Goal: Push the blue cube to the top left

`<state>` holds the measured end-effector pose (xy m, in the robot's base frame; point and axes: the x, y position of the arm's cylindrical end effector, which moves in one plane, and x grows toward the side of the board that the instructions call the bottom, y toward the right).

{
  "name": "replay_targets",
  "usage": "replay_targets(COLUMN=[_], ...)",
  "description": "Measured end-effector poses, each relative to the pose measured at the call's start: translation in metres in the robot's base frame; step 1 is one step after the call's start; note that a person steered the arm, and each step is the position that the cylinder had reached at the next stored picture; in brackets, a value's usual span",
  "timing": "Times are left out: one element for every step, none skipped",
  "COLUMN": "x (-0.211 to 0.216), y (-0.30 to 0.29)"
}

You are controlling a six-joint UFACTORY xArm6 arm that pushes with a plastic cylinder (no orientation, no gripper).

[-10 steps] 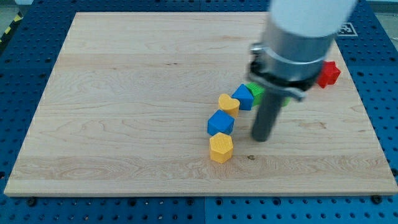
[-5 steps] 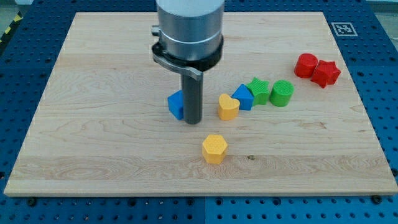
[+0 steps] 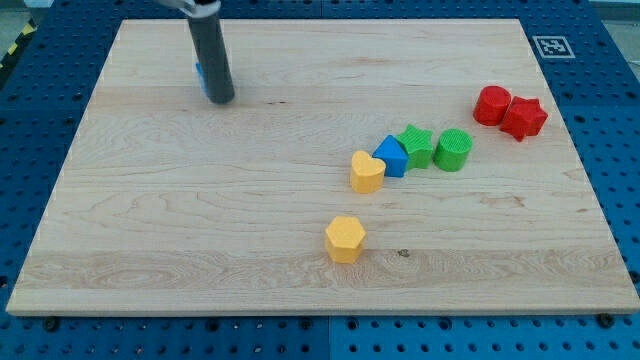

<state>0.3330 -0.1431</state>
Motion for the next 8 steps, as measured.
replay_targets(x=[-0.033,-0.057,-0.074,-0.075,-0.056,-0.065,-0.079,-0.063], y=[-0.029,-0.063,-0.075,-0.074,-0.061,-0.045,-0.044,-0.052])
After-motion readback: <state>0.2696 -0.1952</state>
